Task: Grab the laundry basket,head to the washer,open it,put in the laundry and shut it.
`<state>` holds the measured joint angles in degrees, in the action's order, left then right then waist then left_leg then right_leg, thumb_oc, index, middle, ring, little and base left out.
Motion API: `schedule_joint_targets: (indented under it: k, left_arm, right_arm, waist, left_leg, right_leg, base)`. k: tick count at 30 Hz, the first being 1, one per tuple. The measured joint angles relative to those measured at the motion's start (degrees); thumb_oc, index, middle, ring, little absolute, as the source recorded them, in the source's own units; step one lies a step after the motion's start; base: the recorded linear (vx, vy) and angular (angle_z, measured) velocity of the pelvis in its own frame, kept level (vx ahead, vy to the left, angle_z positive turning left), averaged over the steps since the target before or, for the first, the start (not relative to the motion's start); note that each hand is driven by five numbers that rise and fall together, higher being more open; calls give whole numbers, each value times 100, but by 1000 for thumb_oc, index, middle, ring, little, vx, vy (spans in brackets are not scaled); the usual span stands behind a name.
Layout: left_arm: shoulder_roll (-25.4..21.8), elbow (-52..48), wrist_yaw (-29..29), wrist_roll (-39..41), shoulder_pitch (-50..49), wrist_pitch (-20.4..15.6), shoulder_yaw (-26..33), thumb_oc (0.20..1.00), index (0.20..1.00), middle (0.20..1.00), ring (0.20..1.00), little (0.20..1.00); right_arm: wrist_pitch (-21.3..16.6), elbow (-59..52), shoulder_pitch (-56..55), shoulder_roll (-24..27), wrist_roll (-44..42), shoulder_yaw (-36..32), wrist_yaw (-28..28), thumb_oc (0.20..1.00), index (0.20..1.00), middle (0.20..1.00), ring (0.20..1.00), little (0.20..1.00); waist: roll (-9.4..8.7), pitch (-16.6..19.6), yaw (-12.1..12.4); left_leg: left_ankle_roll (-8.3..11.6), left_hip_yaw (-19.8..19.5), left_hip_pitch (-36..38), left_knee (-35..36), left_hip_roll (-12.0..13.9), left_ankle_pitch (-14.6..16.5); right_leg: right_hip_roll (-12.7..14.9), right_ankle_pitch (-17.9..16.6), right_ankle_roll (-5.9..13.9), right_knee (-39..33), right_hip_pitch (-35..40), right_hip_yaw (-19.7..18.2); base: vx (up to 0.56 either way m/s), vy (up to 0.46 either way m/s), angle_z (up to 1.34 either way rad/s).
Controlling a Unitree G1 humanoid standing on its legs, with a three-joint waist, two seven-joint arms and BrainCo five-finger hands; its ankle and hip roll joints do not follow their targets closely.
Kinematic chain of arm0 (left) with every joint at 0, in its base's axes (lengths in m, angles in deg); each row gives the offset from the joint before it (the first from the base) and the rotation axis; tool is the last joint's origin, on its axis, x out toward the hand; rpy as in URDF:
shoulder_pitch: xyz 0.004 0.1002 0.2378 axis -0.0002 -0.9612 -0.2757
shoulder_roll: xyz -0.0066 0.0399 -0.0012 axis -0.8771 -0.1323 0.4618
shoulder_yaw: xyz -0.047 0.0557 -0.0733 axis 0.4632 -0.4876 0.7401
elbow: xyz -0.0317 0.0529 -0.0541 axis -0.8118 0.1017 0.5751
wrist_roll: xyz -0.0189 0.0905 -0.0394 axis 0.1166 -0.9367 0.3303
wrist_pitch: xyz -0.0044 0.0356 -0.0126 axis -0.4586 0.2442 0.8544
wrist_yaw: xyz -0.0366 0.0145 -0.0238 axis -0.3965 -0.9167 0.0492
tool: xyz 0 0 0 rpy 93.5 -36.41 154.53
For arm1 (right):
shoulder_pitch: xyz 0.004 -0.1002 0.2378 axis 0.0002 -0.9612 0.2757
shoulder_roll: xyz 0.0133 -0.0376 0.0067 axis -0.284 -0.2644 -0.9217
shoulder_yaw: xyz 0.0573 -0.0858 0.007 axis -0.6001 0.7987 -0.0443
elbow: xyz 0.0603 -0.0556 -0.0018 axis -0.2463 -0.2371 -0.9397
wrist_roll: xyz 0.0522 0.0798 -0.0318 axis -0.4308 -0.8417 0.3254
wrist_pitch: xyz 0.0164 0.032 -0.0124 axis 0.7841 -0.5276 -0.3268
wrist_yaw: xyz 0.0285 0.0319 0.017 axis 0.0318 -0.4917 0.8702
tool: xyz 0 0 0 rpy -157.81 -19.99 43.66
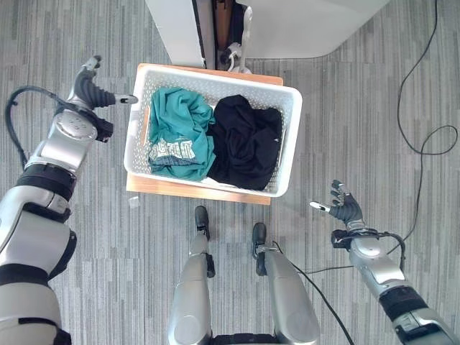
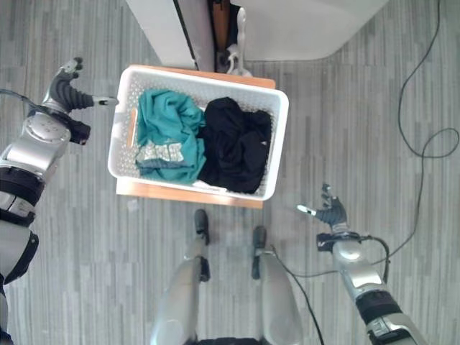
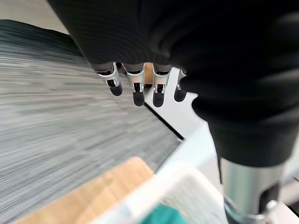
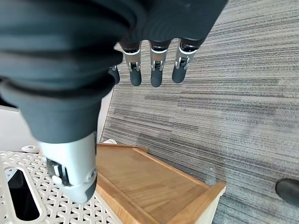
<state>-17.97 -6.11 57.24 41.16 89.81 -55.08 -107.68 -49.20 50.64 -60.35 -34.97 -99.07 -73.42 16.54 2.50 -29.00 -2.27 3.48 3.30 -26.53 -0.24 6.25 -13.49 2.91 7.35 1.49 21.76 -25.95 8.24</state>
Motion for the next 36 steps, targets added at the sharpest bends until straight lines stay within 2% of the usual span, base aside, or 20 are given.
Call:
schedule_joint_targets:
  k: [4, 13, 18, 25, 29, 34, 36]
  left_arm:
    - [29, -384, -15, -371, -681, 65, 287, 1000, 1000, 1000, 1000, 1000]
    - [32, -388, -60, -614, -906, 133, 405, 1000, 1000, 1000, 1000, 1000]
    - [489, -188, -417, -1059, -981, 287, 824, 1000, 1000, 1000, 1000, 1000]
    - [986, 205, -645, -1216, -951, 314, 930, 1000, 1000, 1000, 1000, 1000]
    - [1244, 542, -709, -1074, -788, 315, 858, 1000, 1000, 1000, 1000, 1000]
    - [1258, 932, -726, -927, -456, 309, 657, 1000, 1000, 1000, 1000, 1000]
    - [1409, 2440, -661, -927, 240, 345, 326, 1000, 1000, 1000, 1000, 1000]
  right_arm:
    - [-16, -70, -58, -129, 18, -210, 18, 1000, 1000, 1000, 1000, 1000]
    - [-15, -69, -72, -137, 132, -229, 30, 1000, 1000, 1000, 1000, 1000]
    - [-29, -148, -109, -203, 176, -234, 34, 1000, 1000, 1000, 1000, 1000]
    - [-40, -182, -111, -249, 219, -227, 59, 1000, 1000, 1000, 1000, 1000]
    - [-40, -192, -92, -263, 242, -223, 115, 1000, 1000, 1000, 1000, 1000]
    - [-40, -191, -40, -264, 234, -207, 167, 1000, 1000, 1000, 1000, 1000]
    - [-49, -198, 30, -239, 224, -129, 165, 1000, 1000, 1000, 1000, 1000]
  waist:
    - [2, -1, -12]
    - [2, -1, -4]
    - [-1, -2, -10]
    - [-19, -11, -32]
    - [-46, -26, -52]
    - [-68, -34, -114]
    - [-96, -28, -200]
  left_leg:
    - [0, -11, -17, 2, 8, -1]
    - [2, -60, -51, 0, 1, -1]
    - [2, -70, -63, 7, 1, 0]
    - [1, -66, -69, 37, -1, -4]
    - [1, -69, -68, 37, -1, -5]
    - [-2, -68, -70, 37, -3, -9]
    - [-1, -52, -58, 41, 8, -9]
  right_leg:
    - [-10, 5, 4, -34, -1, 11]
    - [-8, 7, 8, -41, -6, 32]
    - [-9, 7, 8, -56, -11, 40]
    - [-11, 2, 12, -110, -9, 42]
    - [-11, 2, 13, -124, -3, 46]
    - [-10, -8, 24, -133, -2, 45]
    - [-24, -34, 29, -195, 14, 32]
  base:
    - [0, 0, 0]
    - [-3, 1, 2]
    - [0, 0, 0]
    - [0, 0, 0]
    - [0, 0, 0]
    - [51, -2, 0]
    - [6, -1, -6]
